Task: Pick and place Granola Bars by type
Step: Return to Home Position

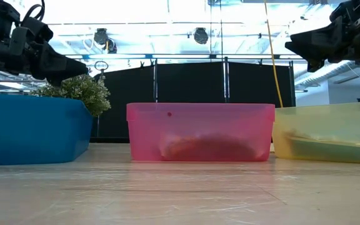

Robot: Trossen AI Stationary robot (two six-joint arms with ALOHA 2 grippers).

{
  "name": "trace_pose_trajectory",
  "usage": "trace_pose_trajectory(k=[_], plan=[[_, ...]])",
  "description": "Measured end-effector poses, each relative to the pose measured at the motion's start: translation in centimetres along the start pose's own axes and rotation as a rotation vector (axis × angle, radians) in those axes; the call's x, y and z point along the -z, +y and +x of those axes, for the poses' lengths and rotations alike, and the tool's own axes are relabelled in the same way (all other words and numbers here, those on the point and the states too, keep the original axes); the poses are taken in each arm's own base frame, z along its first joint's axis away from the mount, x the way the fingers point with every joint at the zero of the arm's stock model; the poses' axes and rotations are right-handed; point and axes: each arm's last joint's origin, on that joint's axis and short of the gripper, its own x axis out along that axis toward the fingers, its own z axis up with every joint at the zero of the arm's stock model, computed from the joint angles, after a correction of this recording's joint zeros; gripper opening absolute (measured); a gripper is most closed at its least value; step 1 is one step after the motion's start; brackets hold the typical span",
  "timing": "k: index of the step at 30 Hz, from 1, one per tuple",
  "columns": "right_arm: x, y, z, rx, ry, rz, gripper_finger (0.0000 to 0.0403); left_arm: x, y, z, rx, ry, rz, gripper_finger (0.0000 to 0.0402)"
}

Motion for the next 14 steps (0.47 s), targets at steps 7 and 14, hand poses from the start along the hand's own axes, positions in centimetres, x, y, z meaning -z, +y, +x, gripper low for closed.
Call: trace_pose_trajectory(k=[7,14], plan=[[-0.01,0.0,0.0,0.0,-0.002,-0.007,0.0125,0.0,0.0,0.0,0.0,0.0,0.008,0.0104],[0.03,0.0,0.0,0.0,0.002,0.023,0.0125,0.0,0.0,0.0,0.0,0.0,0.008,0.0104]])
